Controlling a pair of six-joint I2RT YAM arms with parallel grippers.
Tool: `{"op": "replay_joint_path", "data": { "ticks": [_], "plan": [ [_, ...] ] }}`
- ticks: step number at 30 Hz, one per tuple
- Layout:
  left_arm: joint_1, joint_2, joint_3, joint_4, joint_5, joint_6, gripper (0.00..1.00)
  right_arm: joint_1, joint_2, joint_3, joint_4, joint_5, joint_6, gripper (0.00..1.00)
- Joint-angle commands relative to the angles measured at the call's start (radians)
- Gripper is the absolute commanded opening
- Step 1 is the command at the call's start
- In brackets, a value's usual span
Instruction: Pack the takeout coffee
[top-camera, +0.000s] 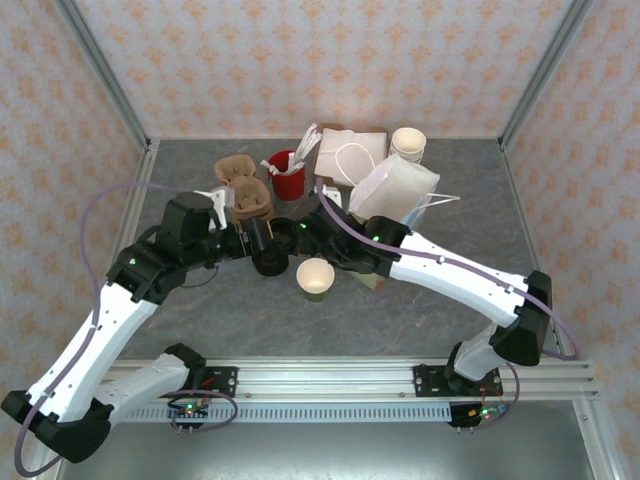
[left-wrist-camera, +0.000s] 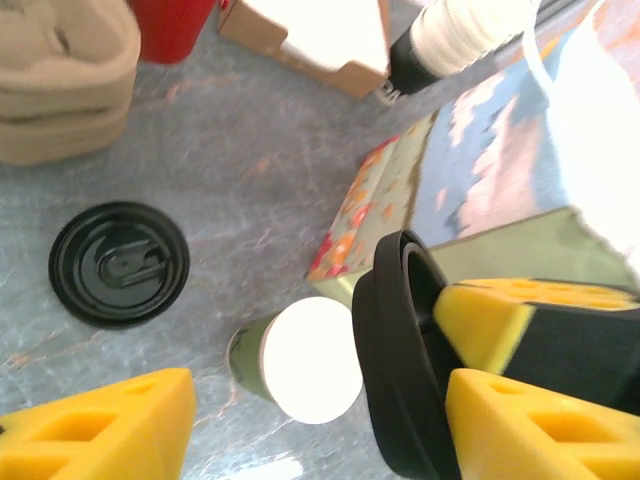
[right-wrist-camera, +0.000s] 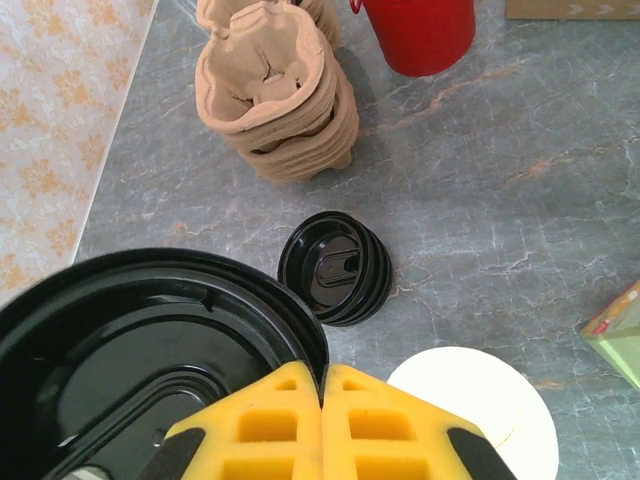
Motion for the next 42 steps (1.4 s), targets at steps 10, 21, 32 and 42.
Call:
{"op": "replay_joint_path", "data": {
  "ticks": [10,21,32,42],
  "plan": [
    [-0.011,0.061,0.261,-0.128,-0.045,0.313,0.71,-0.055,-0.081,-0.055,0.013,-0.052,0.001,0.0],
    [-0.011,0.053,0.332,-0.16,0.175,1.001,0.69,-0.171,-0.083,-0.044,-0.049,-0.29,-0.065,0.0],
    [-0.011,0.074,0.25,-0.145,0.326,1.364,0.75,-0.26,-0.031,-0.001,-0.087,-0.44,-0.123,0.0],
    [-0.005,0.008,0.043,0.103,-0.094,0.763,0.67,-0.258,0.081,0.065,-0.076,-0.445,-0.136,0.0]
  ]
}}
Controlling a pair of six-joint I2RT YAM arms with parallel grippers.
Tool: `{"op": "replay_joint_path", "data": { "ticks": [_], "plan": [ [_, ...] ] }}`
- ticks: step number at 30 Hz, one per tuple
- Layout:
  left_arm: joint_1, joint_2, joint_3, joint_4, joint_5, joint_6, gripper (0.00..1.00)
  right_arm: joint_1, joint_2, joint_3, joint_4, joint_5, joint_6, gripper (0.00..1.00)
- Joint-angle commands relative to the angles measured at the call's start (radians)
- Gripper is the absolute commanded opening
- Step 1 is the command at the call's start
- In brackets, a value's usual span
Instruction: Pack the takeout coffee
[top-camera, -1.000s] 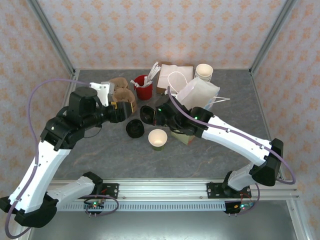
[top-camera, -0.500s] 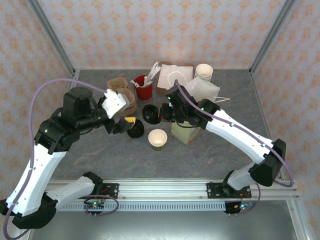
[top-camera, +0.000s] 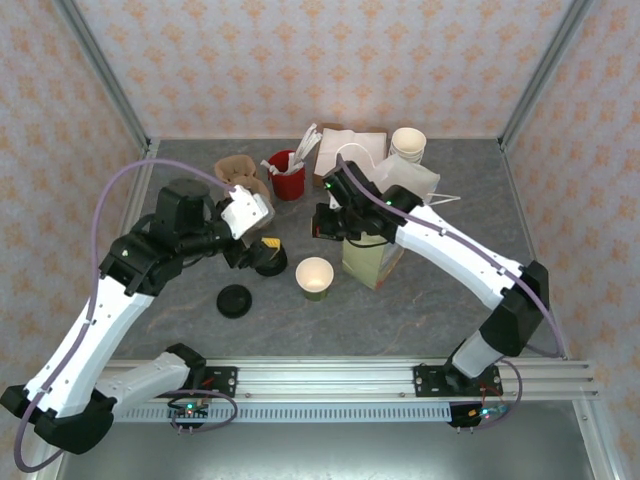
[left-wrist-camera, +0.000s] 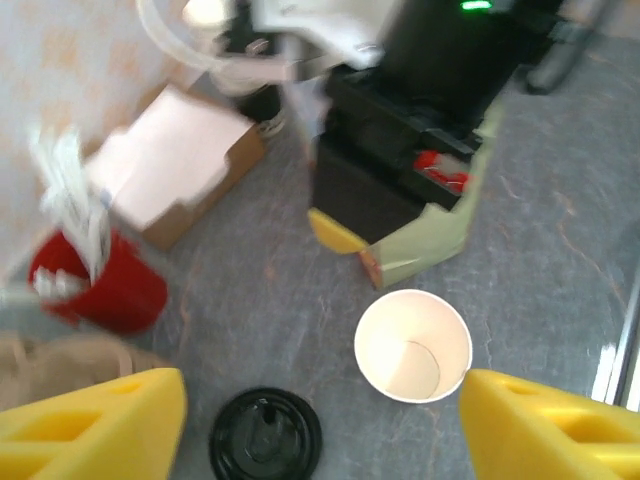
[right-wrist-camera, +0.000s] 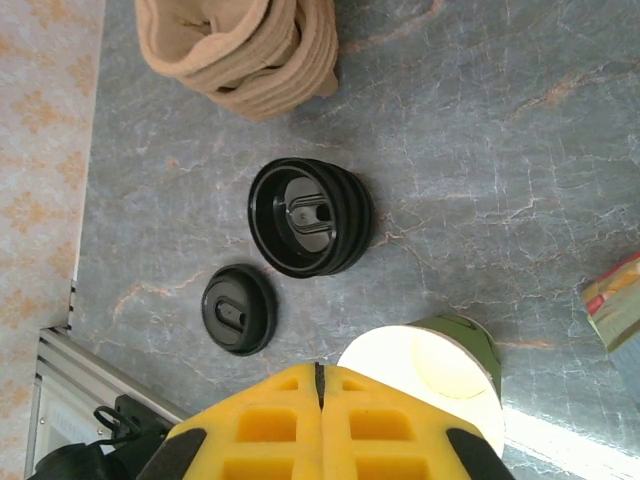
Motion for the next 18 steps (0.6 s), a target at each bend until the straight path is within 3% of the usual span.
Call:
{"op": "replay_joint_path", "data": {
  "ticks": [1,5,7,11,18],
  "plan": [
    [0.005,-0.044,-0.076,0.113,-0.284,-0.356,0.66,0.0,0.004,0.033,0.004,-0.001,-0.016,0.0],
    [0.009,-0.05,-0.137,-0.025,-0.537,-0.746,0.68,0.0,-0.018,0.025,0.022,0.013,-0.021,0.0],
    [0.009,-0.067,-0.183,-0.103,-0.608,-0.874,0.71,0.0,-0.036,0.017,0.036,0.017,-0.022,0.01],
    [0.008,-0.12,-0.328,-0.157,-0.598,-1.064,0.81,0.0,-0.075,0.012,0.037,0.036,-0.034,0.02],
    [0.008,-0.155,-0.548,-0.183,-0.589,-1.341,0.81,0.001,-0.122,0.014,0.029,0.026,-0.046,0.05]
  ]
}}
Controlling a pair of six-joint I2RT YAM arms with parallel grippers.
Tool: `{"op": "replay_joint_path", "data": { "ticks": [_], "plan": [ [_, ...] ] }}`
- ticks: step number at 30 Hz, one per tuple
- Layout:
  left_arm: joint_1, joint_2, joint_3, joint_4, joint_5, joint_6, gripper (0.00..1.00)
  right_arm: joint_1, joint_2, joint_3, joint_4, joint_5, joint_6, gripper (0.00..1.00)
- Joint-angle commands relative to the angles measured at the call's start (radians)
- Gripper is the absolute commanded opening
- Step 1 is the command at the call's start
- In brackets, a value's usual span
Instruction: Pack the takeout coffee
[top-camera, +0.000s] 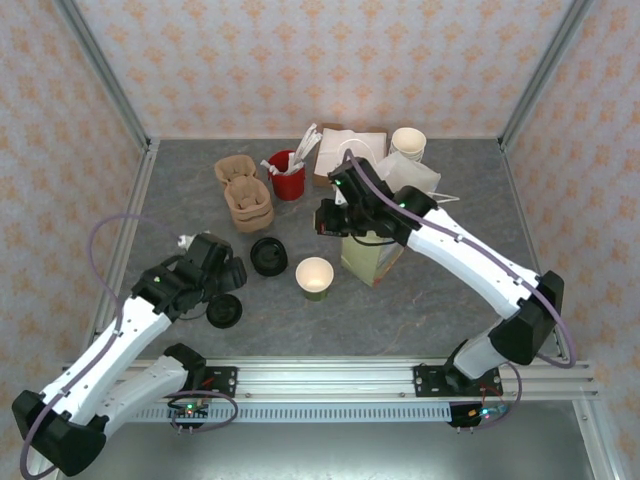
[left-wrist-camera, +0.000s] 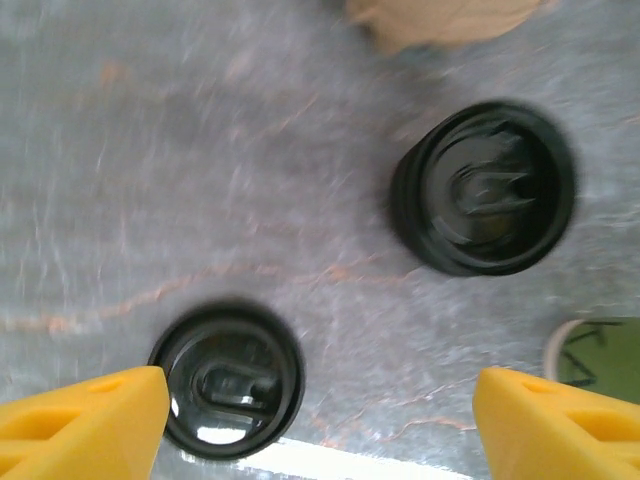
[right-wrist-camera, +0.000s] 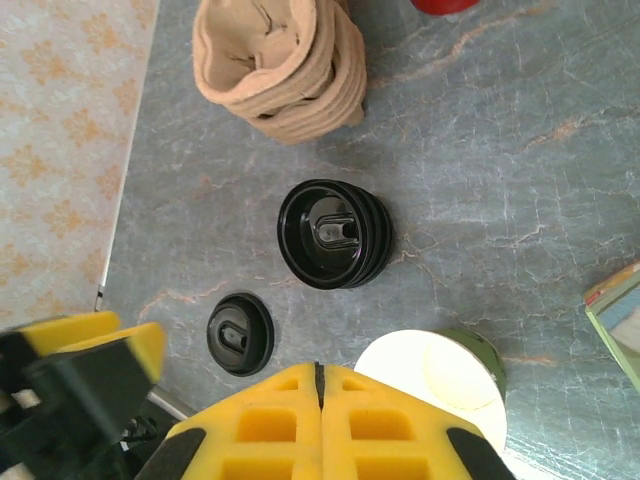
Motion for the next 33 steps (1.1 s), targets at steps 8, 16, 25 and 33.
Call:
{"op": "replay_joint_path", "data": {
  "ticks": [8,16,25,33],
  "plan": [
    [0.006,0.004,-0.234,0.034,-0.075,-0.248,0.89,0.0,-0.109,-0.001,-0.003,0.021,-0.023,0.1],
    [0.01,0.161,-0.243,0.129,-0.021,-0.121,0.87,0.0,-0.153,-0.021,-0.021,0.034,-0.024,0.16],
    [0.039,0.232,-0.256,0.182,0.017,-0.064,0.81,0.001,-0.162,-0.025,-0.032,0.038,-0.022,0.17],
    [0.068,0.243,-0.3,0.222,0.069,-0.064,0.74,0.0,-0.172,-0.033,-0.04,0.049,-0.023,0.18]
  ]
}}
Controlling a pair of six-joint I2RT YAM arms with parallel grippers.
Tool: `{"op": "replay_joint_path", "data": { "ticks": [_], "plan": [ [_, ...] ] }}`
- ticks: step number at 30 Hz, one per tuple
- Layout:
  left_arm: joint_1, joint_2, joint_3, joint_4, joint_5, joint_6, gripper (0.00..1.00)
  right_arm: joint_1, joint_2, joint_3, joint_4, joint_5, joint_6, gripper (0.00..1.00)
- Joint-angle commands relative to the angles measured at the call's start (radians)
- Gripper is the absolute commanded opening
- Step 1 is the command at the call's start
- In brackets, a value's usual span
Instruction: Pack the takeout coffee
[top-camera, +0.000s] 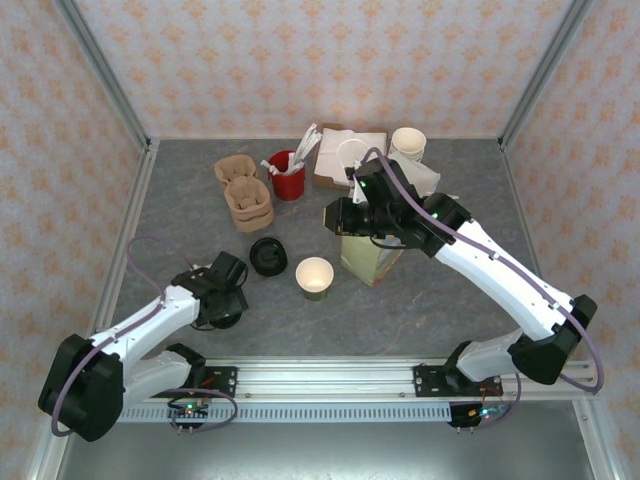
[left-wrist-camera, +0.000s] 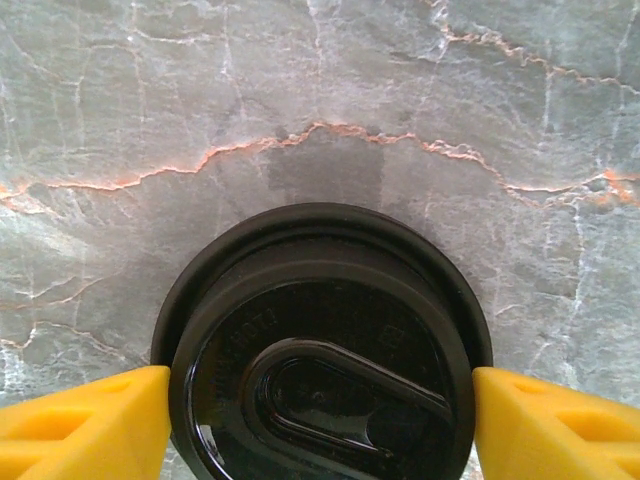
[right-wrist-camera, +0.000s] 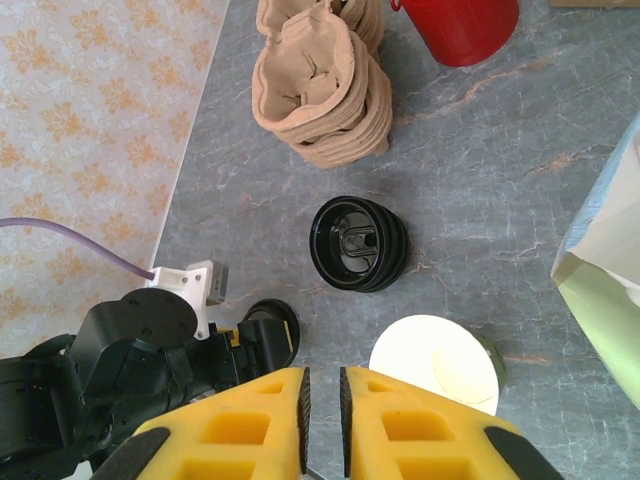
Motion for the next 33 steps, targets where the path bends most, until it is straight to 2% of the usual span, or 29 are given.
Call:
{"op": "replay_joint_path", "data": {
  "ticks": [1,5,9,14,24,30,33],
  "plan": [
    [0.014,0.008,-0.032,0.027,0.021,0.01,0.74,0.0,-0.029,-0.01,-0.021,0.032,-0.015,0.18],
    [0.02,0.01,-0.043,0.033,0.027,0.007,0.73,0.0,-0.029,-0.011,-0.023,0.033,-0.016,0.18],
    [0.02,0.018,-0.049,0.024,0.029,-0.006,0.78,0.0,-0.035,-0.012,-0.027,0.038,-0.015,0.18],
    [0.02,0.018,-0.054,0.024,0.041,-0.012,0.79,0.0,-0.045,-0.018,-0.032,0.049,-0.017,0.18],
    [0.021,0.019,-0.086,0.083,0.087,-0.031,0.64,-0.001,-0.072,-0.03,-0.058,0.101,-0.031,0.18],
    [0.017,-0.046,-0.061,0.016,0.1,-0.027,0.61,-0.003,-0.098,-0.017,-0.079,0.134,-0.041,0.18],
    [-0.017,-0.114,-0.042,-0.016,0.115,-0.061,0.6,-0.003,-0.114,-0.014,-0.084,0.146,-0.044,0.18]
  ]
}}
